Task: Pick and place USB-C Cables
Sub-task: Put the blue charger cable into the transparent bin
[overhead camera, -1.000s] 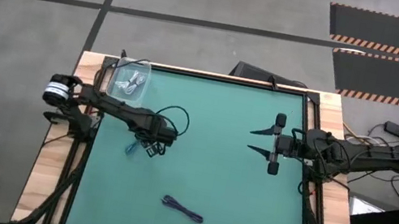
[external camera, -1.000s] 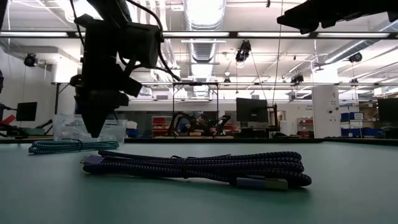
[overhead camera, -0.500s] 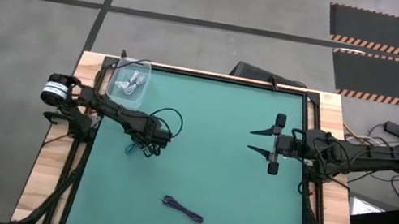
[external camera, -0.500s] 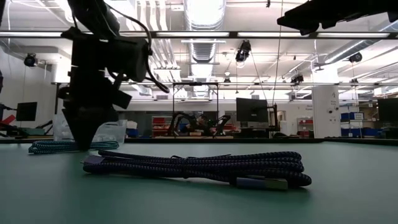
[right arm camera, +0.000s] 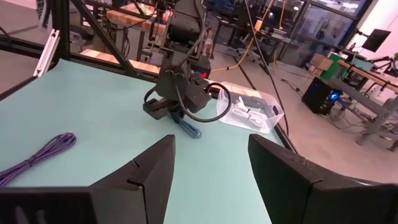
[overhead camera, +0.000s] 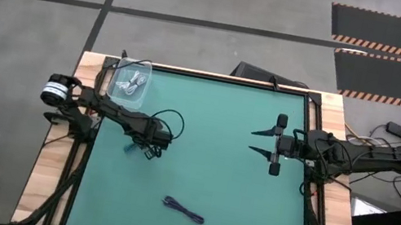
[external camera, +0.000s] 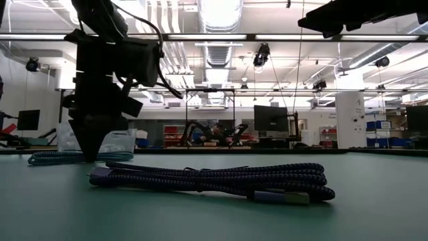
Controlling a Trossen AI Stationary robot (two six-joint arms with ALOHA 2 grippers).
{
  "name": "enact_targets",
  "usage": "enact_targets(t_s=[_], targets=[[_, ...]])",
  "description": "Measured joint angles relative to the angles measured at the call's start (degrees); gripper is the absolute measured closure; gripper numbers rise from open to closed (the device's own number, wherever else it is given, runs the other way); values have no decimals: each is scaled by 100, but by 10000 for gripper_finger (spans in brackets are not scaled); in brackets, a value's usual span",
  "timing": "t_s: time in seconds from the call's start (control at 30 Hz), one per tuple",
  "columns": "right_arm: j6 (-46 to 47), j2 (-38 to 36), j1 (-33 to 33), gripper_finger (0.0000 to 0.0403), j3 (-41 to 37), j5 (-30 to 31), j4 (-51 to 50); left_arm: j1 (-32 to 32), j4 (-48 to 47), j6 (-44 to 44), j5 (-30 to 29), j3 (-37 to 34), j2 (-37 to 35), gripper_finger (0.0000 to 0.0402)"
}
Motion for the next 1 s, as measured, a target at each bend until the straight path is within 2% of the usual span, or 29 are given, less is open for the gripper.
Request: enact_targets(t_s=[0.1, 0.47, 1.0], targets=[[-7, 0, 0, 207, 0, 0, 0, 0, 13, -2, -32, -2, 0, 388], [-7, 0, 0, 207, 0, 4, 0, -26, -25, 7, -180, 178, -111, 389], [-3, 0, 0, 207, -2, 22, 2, -42, -421, 210, -85, 523, -1341, 390]])
